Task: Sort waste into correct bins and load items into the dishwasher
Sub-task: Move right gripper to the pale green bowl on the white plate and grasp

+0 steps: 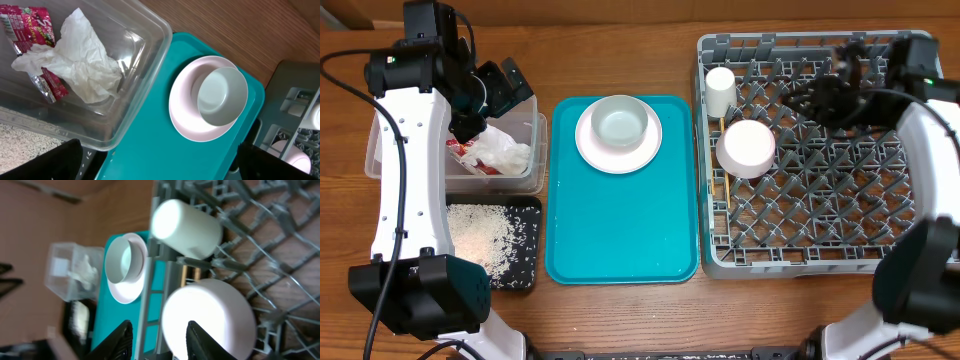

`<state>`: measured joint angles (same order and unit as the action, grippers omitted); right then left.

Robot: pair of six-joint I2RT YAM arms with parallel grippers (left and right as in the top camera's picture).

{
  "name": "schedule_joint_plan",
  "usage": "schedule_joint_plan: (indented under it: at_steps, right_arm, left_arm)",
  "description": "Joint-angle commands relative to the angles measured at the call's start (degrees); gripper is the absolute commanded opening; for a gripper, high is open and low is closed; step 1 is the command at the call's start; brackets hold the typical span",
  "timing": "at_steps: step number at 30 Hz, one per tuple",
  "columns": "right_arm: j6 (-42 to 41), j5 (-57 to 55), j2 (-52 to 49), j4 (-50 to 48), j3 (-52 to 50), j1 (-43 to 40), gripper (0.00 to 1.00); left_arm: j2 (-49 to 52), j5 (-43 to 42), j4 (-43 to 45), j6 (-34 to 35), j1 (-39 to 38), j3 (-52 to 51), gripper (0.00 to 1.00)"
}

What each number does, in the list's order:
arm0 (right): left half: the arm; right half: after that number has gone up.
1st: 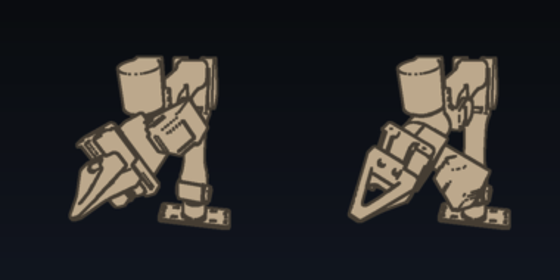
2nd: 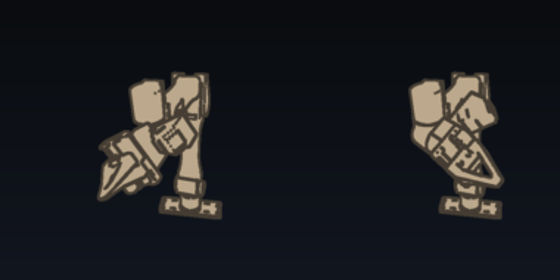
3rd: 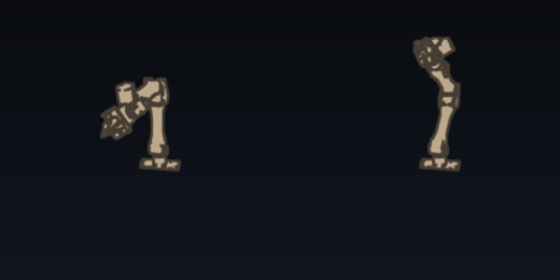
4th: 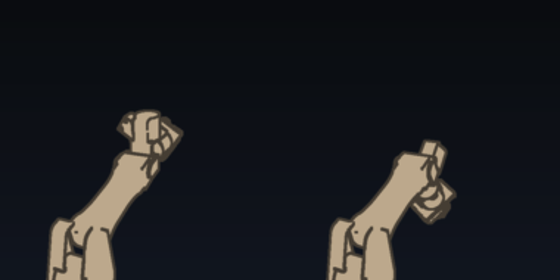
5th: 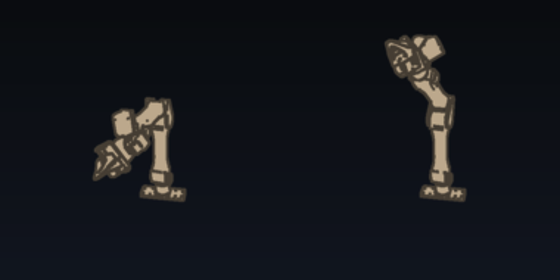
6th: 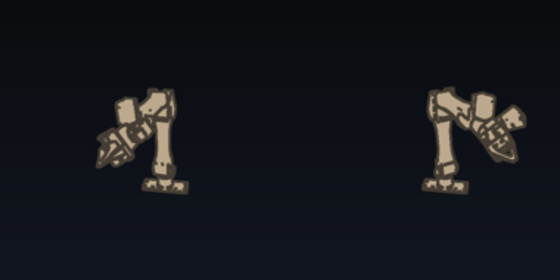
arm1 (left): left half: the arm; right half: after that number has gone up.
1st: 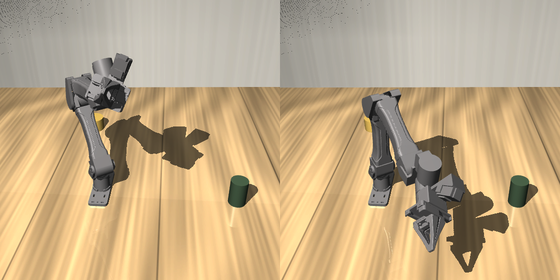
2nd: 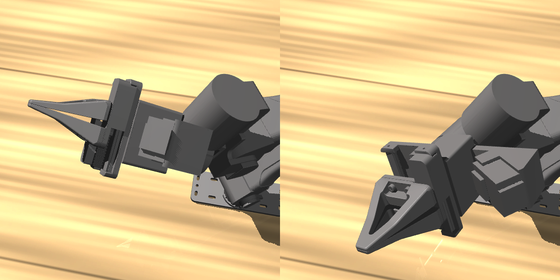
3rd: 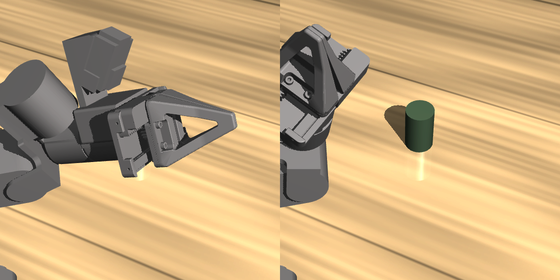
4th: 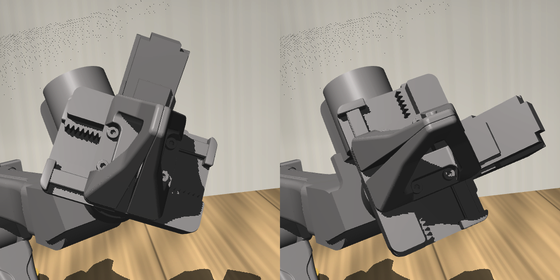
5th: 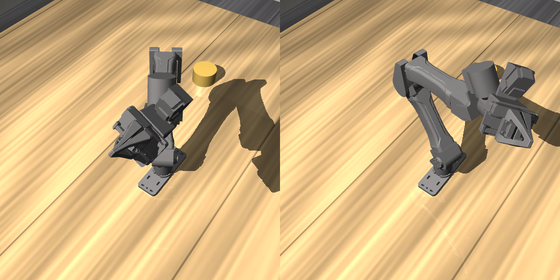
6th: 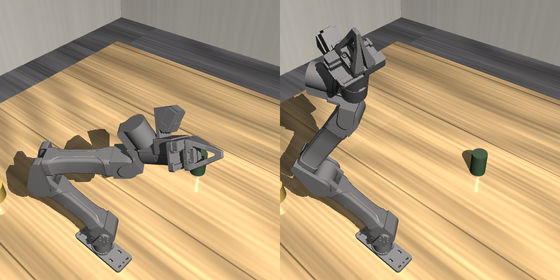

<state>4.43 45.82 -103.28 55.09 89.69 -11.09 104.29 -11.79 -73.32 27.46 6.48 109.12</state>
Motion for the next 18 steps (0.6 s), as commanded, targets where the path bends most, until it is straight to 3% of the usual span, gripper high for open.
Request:
schedule_joint_plan:
  at_steps: [1,6,12,18]
  right_arm:
    - [-0.3,-16.1,6.2,0.3,1.6,8.7,0.37]
    - [0.5,-29.7,6.8,-2.2,1.4,25.2,0.38]
    - [4.7,-40.4,2.4,-6.8,1.4,42.2,0.48]
    - [7.6,-46.3,-4.6,-14.6,1.4,51.2,0.51]
  left_arm:
    - [0.1,0.2,0.0,-0.5,-0.1,0.9,1.00]
    - [0.1,0.2,0.0,-0.5,-0.1,0.9,1.00]
    - [0.1,0.2,0.0,-0.5,-0.1,0.9,1.00]
    - [0.1,0.2,0.0,-0.5,-0.1,0.9,1.00]
